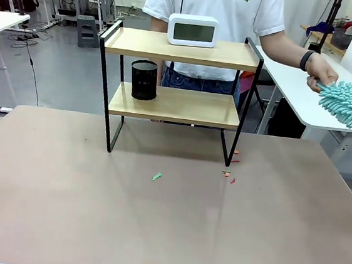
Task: Clean the shelf.
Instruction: Hand the Duster back to the human.
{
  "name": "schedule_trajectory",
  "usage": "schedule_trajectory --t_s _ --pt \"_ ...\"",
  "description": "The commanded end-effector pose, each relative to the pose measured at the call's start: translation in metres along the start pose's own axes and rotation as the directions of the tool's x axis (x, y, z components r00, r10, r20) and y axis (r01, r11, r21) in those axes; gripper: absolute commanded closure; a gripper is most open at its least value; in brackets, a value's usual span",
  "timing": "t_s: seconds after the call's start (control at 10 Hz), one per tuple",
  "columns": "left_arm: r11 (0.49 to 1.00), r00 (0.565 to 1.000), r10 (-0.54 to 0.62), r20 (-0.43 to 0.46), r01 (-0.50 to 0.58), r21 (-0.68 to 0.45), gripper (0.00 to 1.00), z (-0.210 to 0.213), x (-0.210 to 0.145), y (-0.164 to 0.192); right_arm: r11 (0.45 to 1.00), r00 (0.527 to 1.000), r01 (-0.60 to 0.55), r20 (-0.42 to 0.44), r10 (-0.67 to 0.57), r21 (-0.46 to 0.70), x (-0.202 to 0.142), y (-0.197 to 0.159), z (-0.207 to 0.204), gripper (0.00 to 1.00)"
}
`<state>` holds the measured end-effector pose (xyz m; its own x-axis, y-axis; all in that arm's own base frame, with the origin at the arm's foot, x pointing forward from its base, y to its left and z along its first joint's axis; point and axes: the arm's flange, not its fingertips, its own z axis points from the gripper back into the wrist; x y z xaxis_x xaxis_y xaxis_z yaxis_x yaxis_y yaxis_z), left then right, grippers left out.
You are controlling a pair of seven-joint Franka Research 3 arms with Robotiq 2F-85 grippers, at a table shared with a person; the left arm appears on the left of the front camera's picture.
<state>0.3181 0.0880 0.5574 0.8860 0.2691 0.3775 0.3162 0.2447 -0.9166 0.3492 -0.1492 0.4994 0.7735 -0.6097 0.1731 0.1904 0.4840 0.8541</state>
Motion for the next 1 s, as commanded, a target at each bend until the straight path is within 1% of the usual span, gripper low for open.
schedule_trajectory --t_s 0.0,0.2,0.3,0.4,0.5,0.6,0.7,0.8,0.9 --pt "1.0 1.0 -0.006 -0.011 0.006 0.007 0.0 0.002 -0.001 -0.001 1.0 1.0 -0.009 -0.026 0.009 0.001 -0.003 0.002 -0.001 0.0" --pt "1.0 1.0 -0.006 -0.011 0.006 0.007 0.0 0.002 -0.001 -0.001 1.0 0.999 -0.03 -0.032 0.03 0.006 -0.005 0.008 0.002 0.0" --pt "1.0 1.0 -0.006 -0.011 0.006 0.007 0.0 0.002 -0.001 -0.001 0.999 0.998 -0.046 -0.035 0.046 0.013 -0.007 0.013 0.005 0.04" --pt "1.0 1.0 -0.006 -0.011 0.006 0.007 0.0 0.002 -0.001 -0.001 0.998 0.998 -0.058 -0.035 0.059 0.02 -0.01 0.017 0.007 0.0" --pt "1.0 1.0 0.0 0.0 0.0 0.0 0.0 0.0 0.0 0.0 0.997 0.997 -0.07 -0.042 0.071 0.033 -0.015 0.021 0.007 0.0" --pt "0.998 0.999 -0.039 0.019 0.039 -0.039 0.0 0.006 -0.006 -0.009 0.995 0.994 -0.081 -0.063 0.084 0.05 -0.02 0.028 0.002 0.0" --pt "0.998 1.0 0.011 -0.007 -0.012 -0.057 0.0 -0.011 -0.009 -0.003 0.992 0.99 -0.11 -0.08 0.114 0.058 -0.027 0.039 -0.003 0.0" --pt "0.996 0.994 0.067 -0.082 -0.072 -0.054 0.0 -0.035 -0.009 0.01 0.986 0.983 -0.146 -0.097 0.154 0.079 -0.036 0.052 -0.007 0.0" --pt "0.987 0.976 0.133 -0.17 -0.146 -0.067 0.0 -0.066 -0.01 0.029 0.976 0.974 -0.165 -0.136 0.184 0.144 -0.05 0.068 -0.018 0.0"
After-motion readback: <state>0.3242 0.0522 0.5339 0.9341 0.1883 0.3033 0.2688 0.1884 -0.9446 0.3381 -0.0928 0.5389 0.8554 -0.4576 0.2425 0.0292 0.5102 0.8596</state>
